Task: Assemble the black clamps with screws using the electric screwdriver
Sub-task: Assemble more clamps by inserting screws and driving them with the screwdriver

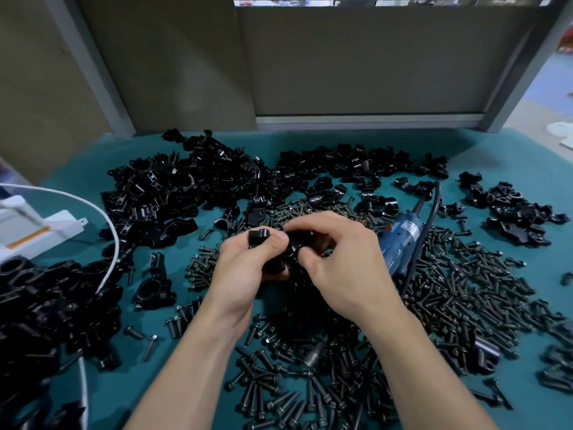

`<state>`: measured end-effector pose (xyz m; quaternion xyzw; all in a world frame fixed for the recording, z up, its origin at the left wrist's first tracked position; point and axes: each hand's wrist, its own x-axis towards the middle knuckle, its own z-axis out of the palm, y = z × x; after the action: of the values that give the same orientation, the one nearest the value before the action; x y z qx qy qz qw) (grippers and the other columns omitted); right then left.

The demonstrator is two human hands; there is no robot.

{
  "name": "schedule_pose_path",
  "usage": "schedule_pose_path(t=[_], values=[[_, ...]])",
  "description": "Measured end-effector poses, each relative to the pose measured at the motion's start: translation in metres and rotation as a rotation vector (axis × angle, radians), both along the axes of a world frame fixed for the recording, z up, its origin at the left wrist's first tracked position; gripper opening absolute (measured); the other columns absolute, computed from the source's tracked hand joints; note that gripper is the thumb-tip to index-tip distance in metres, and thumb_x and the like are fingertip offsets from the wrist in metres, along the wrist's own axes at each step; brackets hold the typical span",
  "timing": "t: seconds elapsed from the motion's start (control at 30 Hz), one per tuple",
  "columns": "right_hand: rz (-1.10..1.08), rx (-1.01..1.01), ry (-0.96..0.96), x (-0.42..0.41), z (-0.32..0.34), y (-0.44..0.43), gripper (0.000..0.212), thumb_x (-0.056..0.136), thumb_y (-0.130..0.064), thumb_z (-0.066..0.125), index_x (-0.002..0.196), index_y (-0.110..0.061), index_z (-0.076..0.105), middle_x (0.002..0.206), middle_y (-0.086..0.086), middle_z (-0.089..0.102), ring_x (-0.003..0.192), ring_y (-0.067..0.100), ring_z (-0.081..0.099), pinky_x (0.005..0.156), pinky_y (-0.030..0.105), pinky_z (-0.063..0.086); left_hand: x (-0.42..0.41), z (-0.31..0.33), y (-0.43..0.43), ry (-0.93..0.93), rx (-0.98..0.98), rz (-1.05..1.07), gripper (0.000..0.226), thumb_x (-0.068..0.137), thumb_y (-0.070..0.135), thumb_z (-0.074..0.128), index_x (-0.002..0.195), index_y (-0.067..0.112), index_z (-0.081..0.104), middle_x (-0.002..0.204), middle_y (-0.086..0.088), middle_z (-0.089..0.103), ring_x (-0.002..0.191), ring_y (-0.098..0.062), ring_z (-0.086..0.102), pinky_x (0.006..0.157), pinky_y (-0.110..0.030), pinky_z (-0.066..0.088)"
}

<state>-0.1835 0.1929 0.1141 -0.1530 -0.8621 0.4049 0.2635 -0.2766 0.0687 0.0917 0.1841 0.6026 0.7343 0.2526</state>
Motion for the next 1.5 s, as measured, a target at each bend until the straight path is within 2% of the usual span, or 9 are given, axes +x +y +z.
schedule_pose_path(t=[0.17, 0.3, 0.47, 0.57, 0.67, 0.93, 1.07, 1.27, 1.5], values=[[-0.146, -0.219, -0.054, 0.001, 0.001, 0.01, 0.025, 0.074, -0.024, 0.092, 0.087, -0.042, 0.08, 0.076, -0.021, 0.073, 0.073, -0.006, 0.068, 0.06, 0.008, 0.05, -0.001, -0.005, -0.001, 0.184, -0.059, 0.051, 0.014, 0.091, 0.036, 0.069, 0.091, 0.028, 0.08, 0.091, -0.003, 0.078, 0.086, -0.012, 0.072, 0.077, -0.025, 0.056], [-0.165, -0.459, 0.046, 0.002, 0.006, 0.012, 0.028, 0.065, -0.028, 0.098, 0.083, -0.031, 0.077, 0.069, -0.007, 0.071, 0.062, 0.015, 0.069, 0.062, 0.039, 0.062, -0.001, -0.014, -0.001, 0.671, -0.323, 0.13, 0.025, 0.098, 0.019, 0.071, 0.108, 0.041, 0.077, 0.104, 0.019, 0.066, 0.096, -0.001, 0.067, 0.079, -0.02, 0.052], [-0.088, -0.383, 0.006, -0.002, 0.009, -0.003, 0.033, 0.068, -0.03, 0.091, 0.084, -0.027, 0.062, 0.059, -0.003, 0.066, 0.048, 0.012, 0.058, 0.052, 0.03, 0.048, 0.009, -0.015, 0.002, 0.944, -0.461, 0.138, 0.021, 0.104, 0.026, 0.053, 0.115, 0.027, 0.07, 0.116, 0.022, 0.055, 0.094, -0.003, 0.063, 0.077, -0.035, 0.057], [-0.109, -0.354, -0.008, -0.006, 0.005, -0.011, 0.027, 0.074, -0.027, 0.088, 0.08, -0.026, 0.062, 0.052, -0.007, 0.061, 0.041, 0.004, 0.047, 0.045, 0.015, 0.037, 0.016, -0.012, 0.003, 0.948, -0.487, 0.088, 0.072, 0.104, 0.016, 0.053, 0.162, 0.048, 0.024, 0.145, 0.016, 0.058, 0.12, -0.011, 0.063, 0.097, -0.038, 0.055], [-0.14, -0.351, -0.05, -0.006, 0.004, -0.013, 0.019, 0.08, -0.022, 0.083, 0.077, -0.022, 0.064, 0.05, -0.006, 0.061, 0.04, 0.003, 0.044, 0.043, 0.013, 0.035, 0.017, -0.011, 0.001, 0.893, -0.545, 0.073, 0.103, 0.097, 0.007, 0.06, 0.158, 0.06, -0.004, 0.096, 0.015, 0.067, 0.08, -0.007, 0.066, 0.071, -0.035, 0.052], [-0.121, -0.226, 0.054, -0.004, 0.003, -0.015, 0.024, 0.071, -0.013, 0.072, 0.06, -0.011, 0.051, 0.085, -0.016, 0.074, 0.078, -0.004, 0.068, 0.06, 0.009, 0.048, 0.017, -0.007, 0.0, 0.877, -0.514, 0.077, 0.076, 0.094, 0.012, 0.059, 0.152, 0.051, 0.029, 0.121, 0.016, 0.07, 0.097, -0.008, 0.067, 0.082, -0.033, 0.055], [-0.151, -0.323, 0.096, -0.004, 0.0, -0.008, 0.028, 0.068, -0.02, 0.076, 0.061, -0.012, 0.05, 0.066, -0.001, 0.068, 0.063, 0.021, 0.061, 0.057, 0.041, 0.05, 0.015, -0.008, 0.001, 0.746, -0.471, 0.164, 0.061, 0.091, 0.01, 0.073, 0.119, 0.051, 0.039, 0.097, 0.025, 0.067, 0.079, -0.002, 0.066, 0.062, -0.023, 0.051], [-0.106, -0.31, -0.015, -0.002, 0.003, -0.01, 0.036, 0.071, -0.033, 0.094, 0.088, -0.037, 0.062, 0.074, -0.024, 0.073, 0.062, -0.003, 0.068, 0.05, 0.013, 0.049, 0.013, -0.008, -0.001, 0.672, -0.501, 0.305, 0.049, 0.082, 0.01, 0.082, 0.094, 0.043, 0.048, 0.09, 0.033, 0.067, 0.07, -0.002, 0.064, 0.053, -0.018, 0.046], [-0.055, -0.152, -0.105, -0.004, 0.001, -0.018, 0.031, 0.076, -0.03, 0.089, 0.092, -0.039, 0.064, 0.083, -0.029, 0.07, 0.081, -0.009, 0.062, 0.061, 0.005, 0.044, 0.018, -0.006, -0.001, 0.817, -0.595, 0.421, 0.081, 0.089, -0.002, 0.071, 0.148, 0.049, 0.051, 0.109, 0.005, 0.077, 0.095, -0.014, 0.07, 0.09, -0.04, 0.058]])
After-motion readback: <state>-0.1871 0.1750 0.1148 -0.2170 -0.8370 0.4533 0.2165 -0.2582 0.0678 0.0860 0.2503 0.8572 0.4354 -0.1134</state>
